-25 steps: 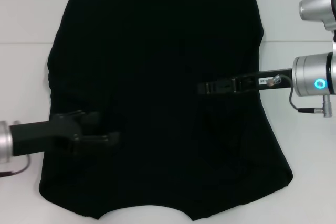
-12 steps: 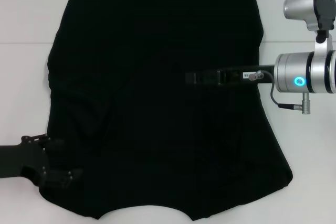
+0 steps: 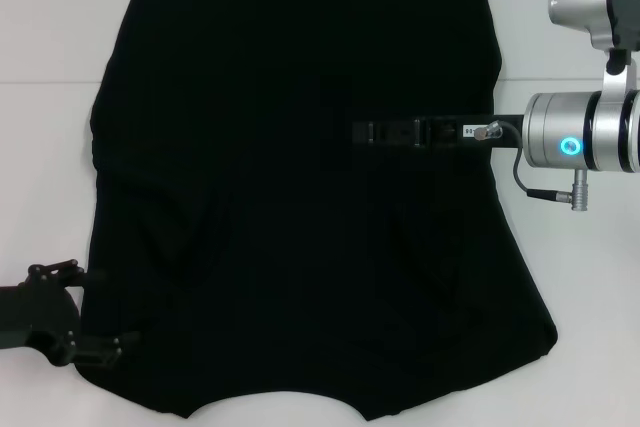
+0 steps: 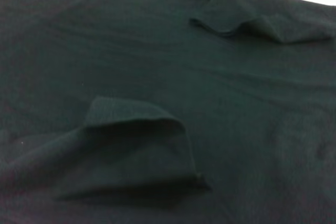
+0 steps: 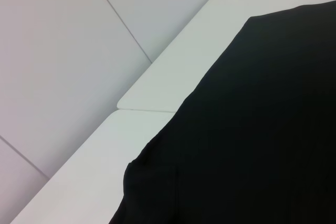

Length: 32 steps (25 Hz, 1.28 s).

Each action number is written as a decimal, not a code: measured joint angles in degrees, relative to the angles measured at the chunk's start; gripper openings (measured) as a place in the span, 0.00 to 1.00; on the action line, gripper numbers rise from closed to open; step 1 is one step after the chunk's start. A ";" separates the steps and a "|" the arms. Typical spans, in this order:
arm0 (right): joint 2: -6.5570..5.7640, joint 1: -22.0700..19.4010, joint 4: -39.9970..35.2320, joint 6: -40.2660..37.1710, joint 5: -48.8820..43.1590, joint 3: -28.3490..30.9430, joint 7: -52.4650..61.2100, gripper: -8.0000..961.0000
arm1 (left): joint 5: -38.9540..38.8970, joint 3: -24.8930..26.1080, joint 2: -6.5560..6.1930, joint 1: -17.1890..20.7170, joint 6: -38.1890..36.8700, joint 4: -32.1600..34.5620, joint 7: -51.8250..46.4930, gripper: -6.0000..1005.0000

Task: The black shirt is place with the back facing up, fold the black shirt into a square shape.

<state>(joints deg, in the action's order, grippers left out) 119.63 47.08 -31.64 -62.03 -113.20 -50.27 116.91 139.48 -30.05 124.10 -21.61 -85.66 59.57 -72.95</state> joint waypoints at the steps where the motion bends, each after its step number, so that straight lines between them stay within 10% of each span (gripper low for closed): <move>1: -0.01 -0.05 0.00 0.00 0.00 0.00 0.11 0.82 | 0.01 -0.02 0.00 0.00 0.32 -0.25 0.40 0.93; 26: -0.43 -0.68 0.56 -0.25 0.09 0.44 -0.01 0.82 | -0.22 -3.17 0.16 -0.73 4.02 -1.60 -1.67 0.78; 32: -0.46 -0.78 0.53 -0.20 0.10 0.44 -0.04 0.82 | -0.10 -3.17 0.11 -0.78 4.32 -1.71 -1.67 0.45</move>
<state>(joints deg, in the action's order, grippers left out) 119.17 46.30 -31.11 -62.23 -113.10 -49.83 116.86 139.38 -33.22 124.21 -22.40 -81.34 57.86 -74.62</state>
